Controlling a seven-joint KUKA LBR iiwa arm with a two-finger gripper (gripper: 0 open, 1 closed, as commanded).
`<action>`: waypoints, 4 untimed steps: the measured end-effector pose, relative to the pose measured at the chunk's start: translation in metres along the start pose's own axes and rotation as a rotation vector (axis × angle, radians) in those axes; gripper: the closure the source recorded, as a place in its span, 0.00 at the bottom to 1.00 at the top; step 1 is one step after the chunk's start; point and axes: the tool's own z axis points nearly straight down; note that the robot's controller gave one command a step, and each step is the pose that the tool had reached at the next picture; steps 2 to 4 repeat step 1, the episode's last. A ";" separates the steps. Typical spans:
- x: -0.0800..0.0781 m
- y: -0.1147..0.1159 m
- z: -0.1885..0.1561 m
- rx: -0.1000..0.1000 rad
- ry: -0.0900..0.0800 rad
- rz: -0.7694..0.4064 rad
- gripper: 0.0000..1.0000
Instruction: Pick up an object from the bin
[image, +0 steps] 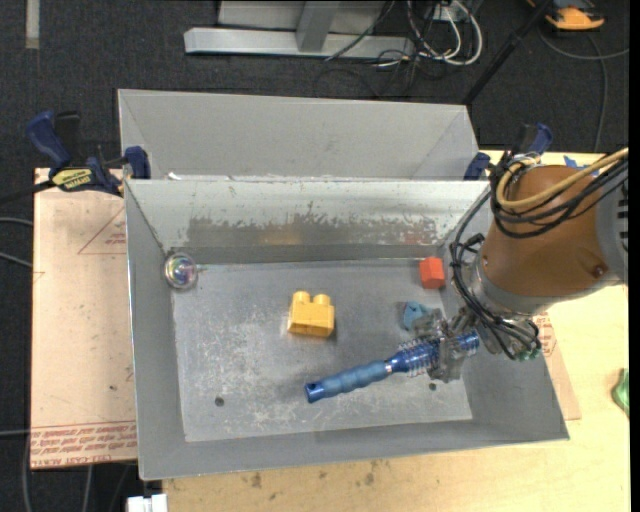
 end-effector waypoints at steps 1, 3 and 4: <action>-0.022 -0.002 -0.140 0.002 -0.005 -0.064 1.00; -0.022 -0.002 -0.140 0.002 -0.005 -0.064 1.00; -0.022 -0.002 -0.140 0.002 -0.005 -0.064 1.00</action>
Offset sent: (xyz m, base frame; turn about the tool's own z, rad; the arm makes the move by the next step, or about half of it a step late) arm 0.0181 0.0038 0.1359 -0.0660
